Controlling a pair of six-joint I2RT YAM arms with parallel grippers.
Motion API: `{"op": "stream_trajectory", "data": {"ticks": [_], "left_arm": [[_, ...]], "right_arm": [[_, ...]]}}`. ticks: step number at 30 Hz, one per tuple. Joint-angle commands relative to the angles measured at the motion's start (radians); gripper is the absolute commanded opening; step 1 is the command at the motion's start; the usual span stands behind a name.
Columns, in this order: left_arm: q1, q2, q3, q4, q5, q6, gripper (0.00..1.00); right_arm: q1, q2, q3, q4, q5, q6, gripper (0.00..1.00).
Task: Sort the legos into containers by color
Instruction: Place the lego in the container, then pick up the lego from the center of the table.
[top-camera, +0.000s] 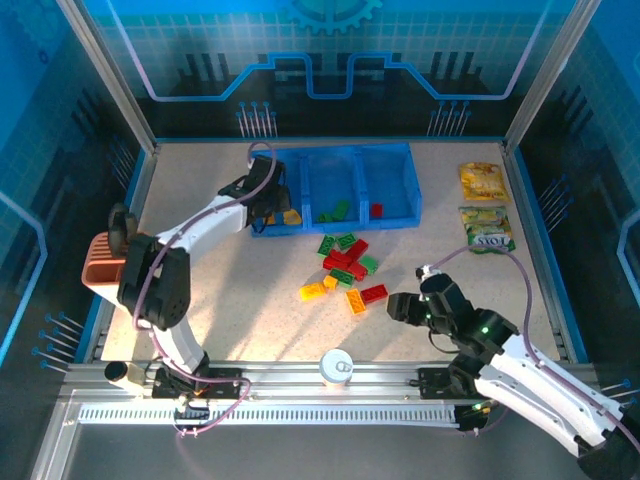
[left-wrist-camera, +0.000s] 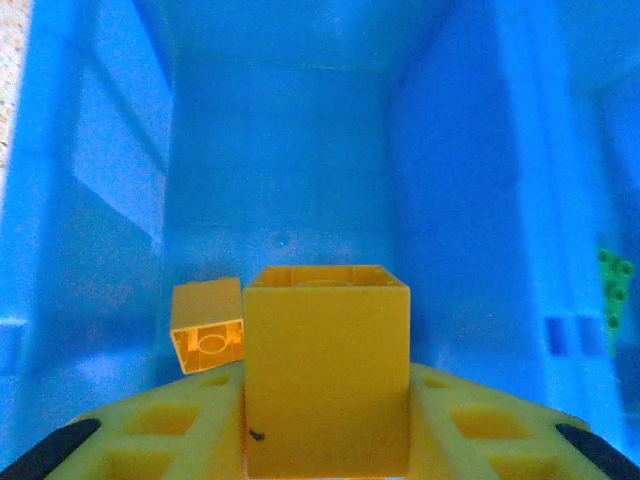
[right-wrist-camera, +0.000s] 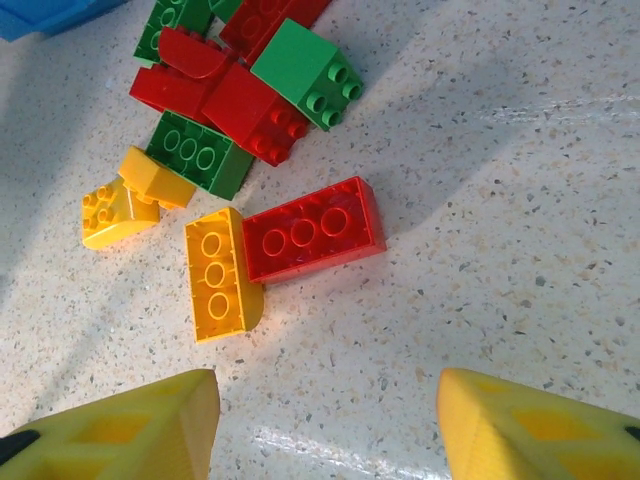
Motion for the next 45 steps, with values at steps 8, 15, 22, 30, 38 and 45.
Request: {"op": "stream_trajectory", "data": {"ticks": [8,15,22,30,38,45], "left_arm": [[0.023,0.004,0.080,-0.065,0.055,0.032,0.77],[-0.051,-0.205,-0.063,-0.076,0.028,0.046,0.78],[-0.181,-0.400,-0.352,-0.052,0.105,0.006,0.79],[-0.310,-0.468,-0.572,0.024,0.196,-0.013,0.82],[-0.407,-0.341,-0.563,0.033,0.213,0.027,0.84],[-0.429,-0.226,-0.490,0.000,0.164,0.068,0.84]], "right_arm": [[0.016,-0.078,-0.007,-0.105,0.030,0.029,0.60],[0.017,-0.033,-0.009,-0.056,0.022,0.027,0.61],[0.020,0.050,0.007,0.011,-0.008,-0.012,0.70],[0.022,0.072,0.003,0.076,-0.035,-0.034,0.72],[0.027,0.081,-0.015,0.101,-0.064,-0.014,0.72],[0.030,0.023,-0.030,0.054,-0.040,-0.001,0.72]]}}
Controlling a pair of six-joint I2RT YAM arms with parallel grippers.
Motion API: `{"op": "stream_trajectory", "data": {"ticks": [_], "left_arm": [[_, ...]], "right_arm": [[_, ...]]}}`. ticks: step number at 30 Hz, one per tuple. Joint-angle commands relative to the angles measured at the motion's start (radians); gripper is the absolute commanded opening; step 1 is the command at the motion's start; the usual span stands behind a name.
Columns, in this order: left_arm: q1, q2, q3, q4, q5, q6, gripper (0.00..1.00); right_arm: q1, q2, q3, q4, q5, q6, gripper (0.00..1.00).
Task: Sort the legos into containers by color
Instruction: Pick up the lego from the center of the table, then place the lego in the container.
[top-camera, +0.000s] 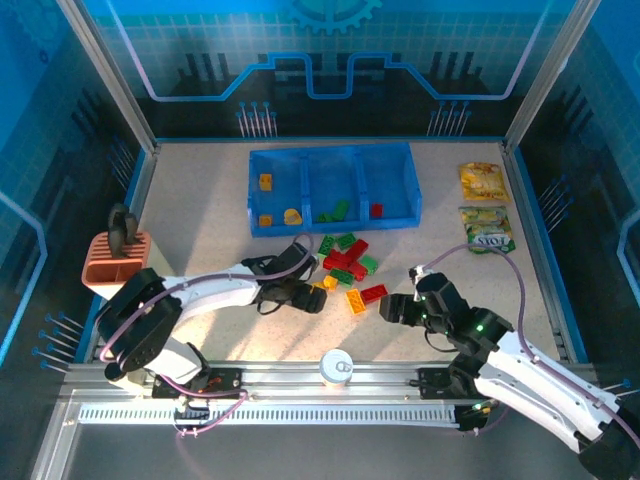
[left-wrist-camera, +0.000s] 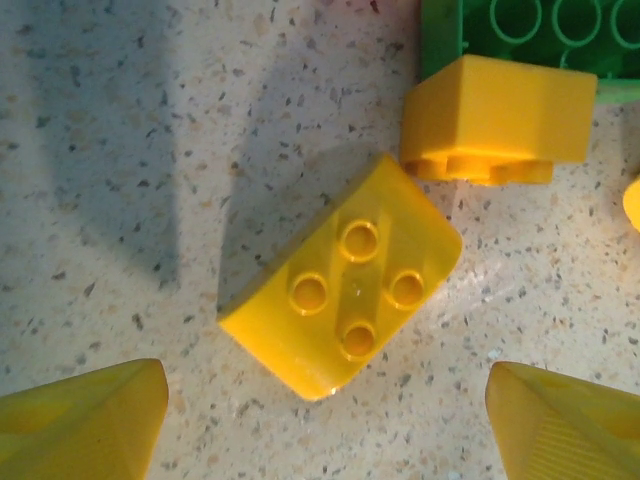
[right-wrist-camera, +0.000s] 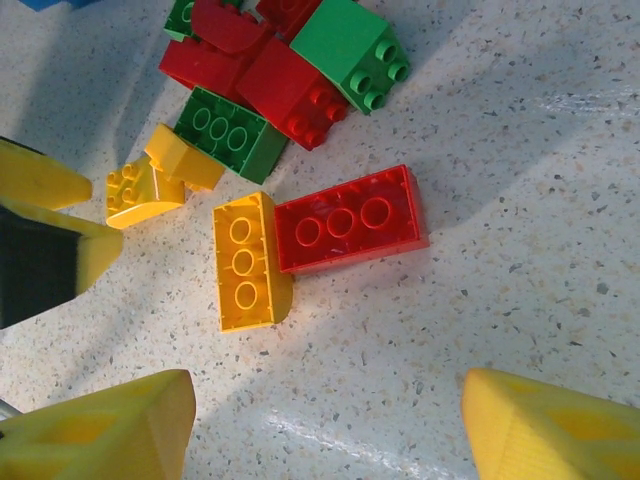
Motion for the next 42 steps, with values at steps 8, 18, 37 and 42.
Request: {"op": "stream_trajectory", "data": {"ticks": [8,18,37,42], "left_arm": [[-0.022,0.077,0.084,-0.030,-0.039,0.032,0.78],[-0.043,0.116,0.082,-0.043,-0.123,0.009,0.60],[0.056,-0.138,0.016,-0.072,-0.277,-0.073,0.33],[0.210,-0.145,0.088,-0.068,-0.216,-0.057,0.33]], "right_arm": [[0.015,-0.022,-0.023,-0.030,0.031,0.030,0.72],[0.014,0.057,-0.013,0.020,0.020,0.029,0.72],[0.017,0.090,-0.018,0.056,0.003,0.040,0.70],[0.018,0.083,-0.024,0.056,-0.004,0.049,0.70]]}}
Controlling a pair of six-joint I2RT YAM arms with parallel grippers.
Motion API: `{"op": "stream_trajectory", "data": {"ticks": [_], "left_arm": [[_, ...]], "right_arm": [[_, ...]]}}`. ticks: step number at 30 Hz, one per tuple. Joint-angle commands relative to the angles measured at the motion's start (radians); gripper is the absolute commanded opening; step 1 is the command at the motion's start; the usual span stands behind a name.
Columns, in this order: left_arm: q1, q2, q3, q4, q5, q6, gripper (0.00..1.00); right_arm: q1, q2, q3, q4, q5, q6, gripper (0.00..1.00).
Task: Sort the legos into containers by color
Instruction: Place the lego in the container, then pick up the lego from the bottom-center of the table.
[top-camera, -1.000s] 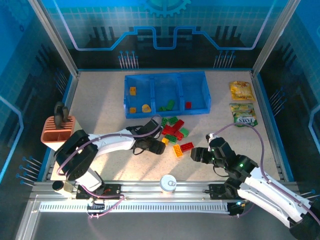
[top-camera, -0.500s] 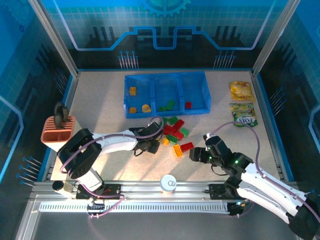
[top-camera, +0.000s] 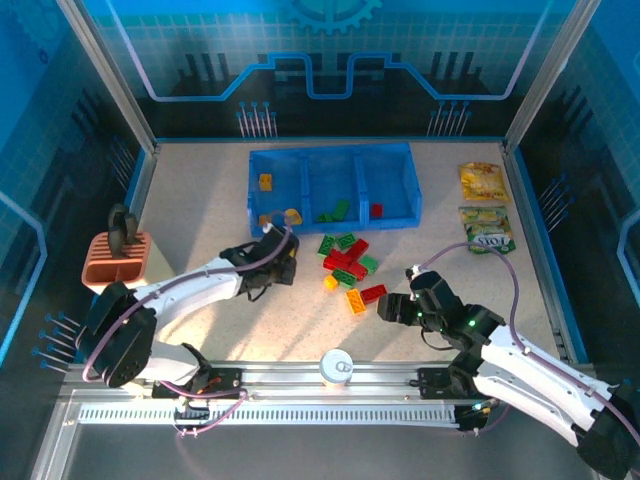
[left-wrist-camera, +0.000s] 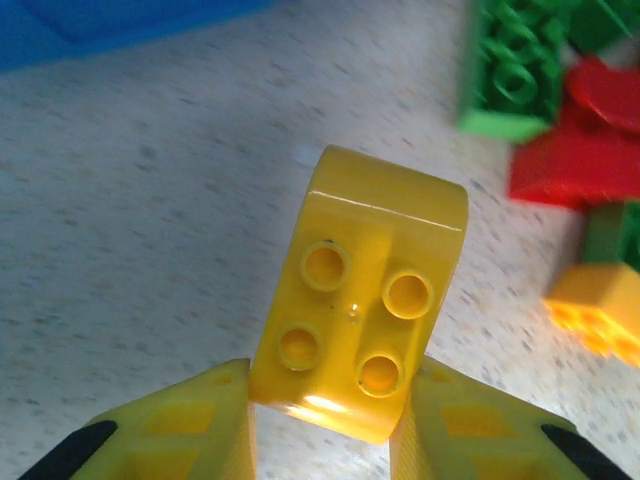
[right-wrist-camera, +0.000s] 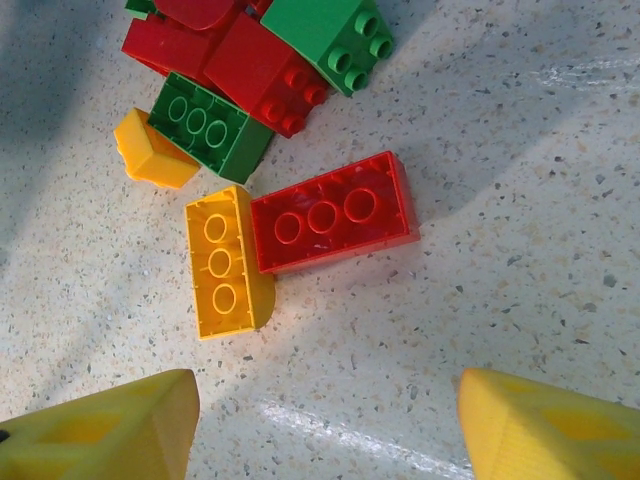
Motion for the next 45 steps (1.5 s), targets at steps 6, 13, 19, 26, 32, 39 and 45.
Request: {"op": "stream_trajectory", "data": {"ticks": [6,13,19,26,32,39,45], "left_arm": [[0.152,0.111,0.236,-0.028,0.031,0.068,0.33],[0.249,0.275,0.420,-0.049,0.070,0.087,0.33],[0.292,0.389,0.546,-0.088,0.096,0.087,0.36],[0.292,0.353,0.540,-0.066,0.125,0.075,0.73],[0.284,0.180,0.468,-0.056,0.167,0.059,0.74],[0.256,-0.155,0.216,0.007,0.208,0.015,0.72],[0.191,-0.377,0.010,0.005,0.210,-0.024,0.72]], "right_arm": [[0.028,-0.037,-0.027,-0.003,-0.003,0.032,0.69],[0.038,-0.075,-0.050,-0.020,0.005,0.041,0.69],[0.040,-0.071,-0.022,-0.046,0.005,0.026,0.69],[0.054,-0.071,-0.008,-0.064,0.005,0.019,0.70],[0.084,-0.033,0.014,-0.077,0.038,0.011,0.69],[0.133,0.103,0.084,-0.042,0.080,-0.018,0.69],[0.183,0.295,0.192,-0.027,0.103,-0.069,0.69]]}}
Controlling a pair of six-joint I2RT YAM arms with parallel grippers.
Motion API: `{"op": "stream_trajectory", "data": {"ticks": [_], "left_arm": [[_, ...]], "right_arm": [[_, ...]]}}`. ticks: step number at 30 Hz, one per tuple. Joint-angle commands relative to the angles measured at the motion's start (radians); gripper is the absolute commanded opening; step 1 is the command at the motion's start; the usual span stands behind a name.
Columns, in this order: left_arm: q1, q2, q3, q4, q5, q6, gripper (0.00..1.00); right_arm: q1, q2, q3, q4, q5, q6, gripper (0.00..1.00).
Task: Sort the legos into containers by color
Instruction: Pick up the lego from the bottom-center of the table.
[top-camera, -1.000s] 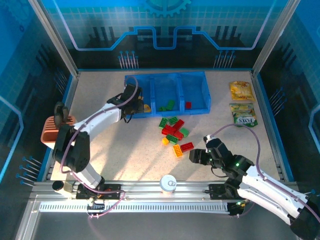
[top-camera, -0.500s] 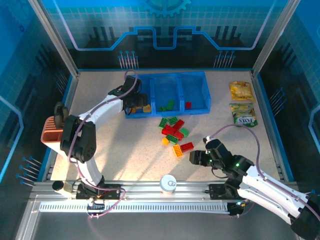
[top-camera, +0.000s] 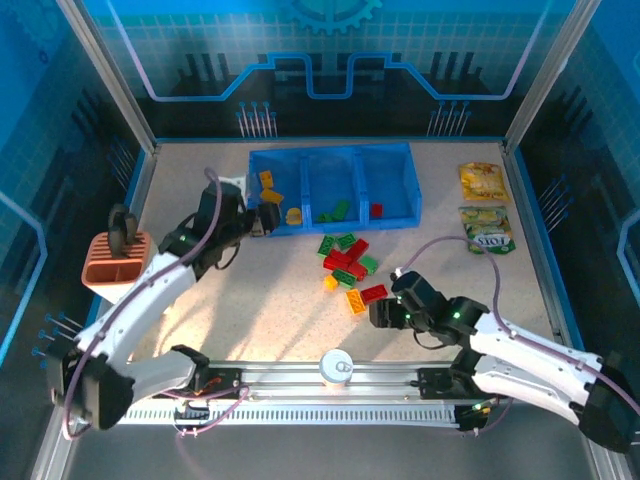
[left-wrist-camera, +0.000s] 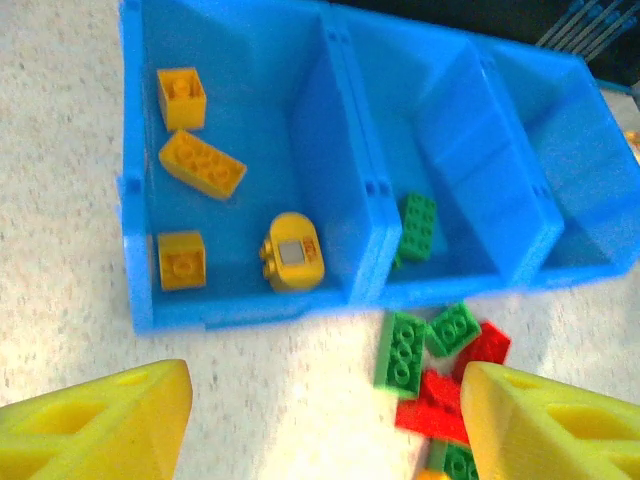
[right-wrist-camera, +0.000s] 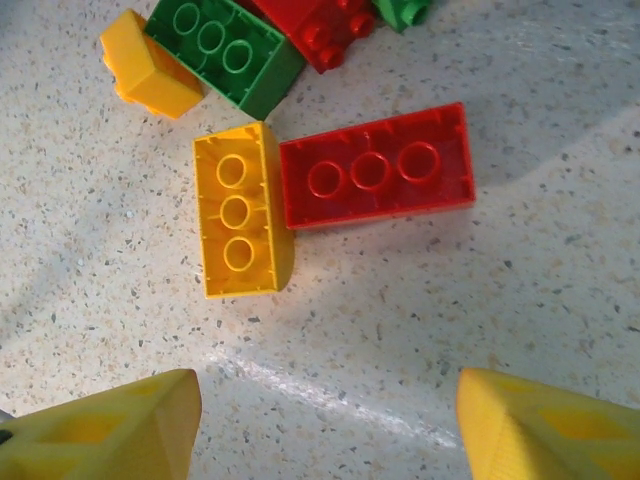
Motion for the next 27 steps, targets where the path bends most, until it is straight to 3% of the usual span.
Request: {"op": "stream_trajectory", "data": {"ticks": [1,7,13,27], "left_arm": [[-0.039,-0.075,-0.092,-0.020,0.015,-0.037,0.72],[-0.089,-0.221,-0.210,-0.124,-0.031,-0.064,0.72],[-0.102,-0.356,-0.315,-0.163,-0.016,-0.120,0.72],[-0.107,-0.415,-0.338,-0.191,-0.029,-0.132,0.71]], "right_arm": [[0.041,0.096,0.082,0.017,0.033,-0.046,0.69],[0.067,0.307,0.186,-0.018,0.022,-0.058,0.68],[0.082,0.426,0.233,-0.076,0.043,-0.038,0.65],[0.134,0.628,0.354,-0.071,0.068,-0.031,0.61]]}}
